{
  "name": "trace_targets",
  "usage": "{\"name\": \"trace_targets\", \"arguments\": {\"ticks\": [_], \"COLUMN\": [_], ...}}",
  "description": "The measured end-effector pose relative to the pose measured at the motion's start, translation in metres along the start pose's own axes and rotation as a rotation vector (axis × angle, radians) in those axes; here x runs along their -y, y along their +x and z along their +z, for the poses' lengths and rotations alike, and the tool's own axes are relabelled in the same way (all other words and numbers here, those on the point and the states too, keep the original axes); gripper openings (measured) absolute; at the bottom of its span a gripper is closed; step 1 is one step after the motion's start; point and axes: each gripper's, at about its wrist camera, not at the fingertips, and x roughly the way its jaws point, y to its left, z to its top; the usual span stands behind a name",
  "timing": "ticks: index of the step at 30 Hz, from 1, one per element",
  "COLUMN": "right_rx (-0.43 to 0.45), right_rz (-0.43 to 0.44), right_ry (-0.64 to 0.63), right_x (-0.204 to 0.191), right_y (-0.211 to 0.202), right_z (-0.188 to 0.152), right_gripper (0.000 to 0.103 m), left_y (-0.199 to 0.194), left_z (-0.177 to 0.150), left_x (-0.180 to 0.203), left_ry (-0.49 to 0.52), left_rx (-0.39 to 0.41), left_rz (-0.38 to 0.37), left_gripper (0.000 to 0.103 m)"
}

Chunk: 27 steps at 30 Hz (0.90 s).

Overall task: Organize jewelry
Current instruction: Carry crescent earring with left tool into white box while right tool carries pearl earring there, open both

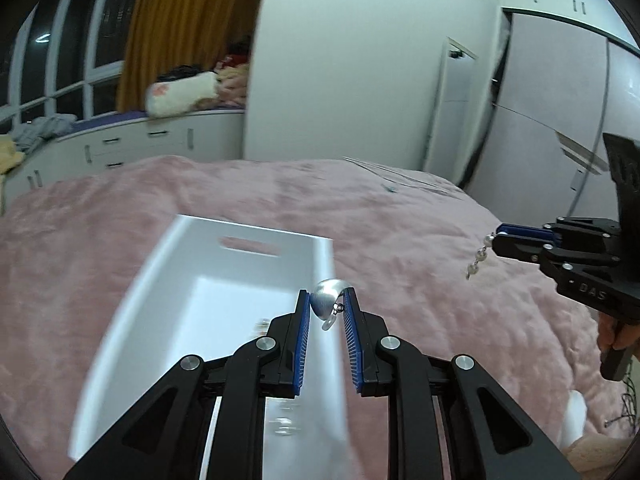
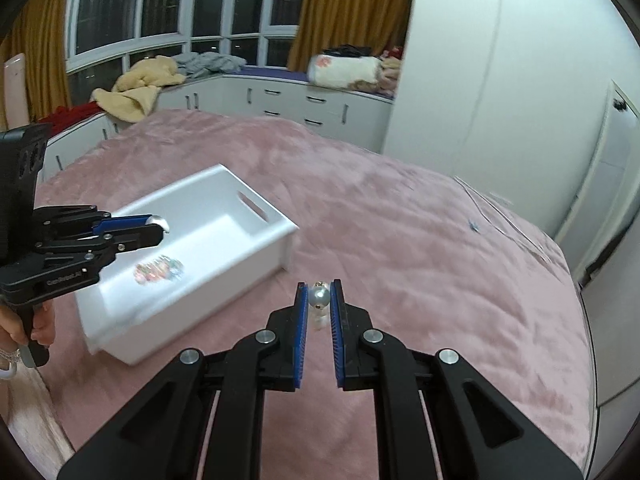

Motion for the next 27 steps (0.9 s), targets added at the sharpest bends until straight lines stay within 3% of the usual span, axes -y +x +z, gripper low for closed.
{"name": "trace_targets", "arguments": {"ticks": [6,13,27], "right_rx": [0.007,0.019,-0.033], "right_rz": [0.052,0.107,0.162], "right_ry": [-0.044,-0.037,0.0], "right_x": [-0.043,-0.075,-0.098], "right_y": [0.02,0.039,0.085], "right_z": [0.029,0.056,0.067], "right_gripper": [0.012,0.012,0.012], "left_y": [-0.023,-0.035,0.009], "left_z": [0.006,0.005,-0.014], "left_x": [-0.038,-0.061,-0.08], "left_ry": [-0.004,0.003,-0.056], "left_rx": [0.025,0.009,-0.12], "left_rz": [0.144,0.213,0.181], "left_gripper": [0.022,0.022,0.022]}}
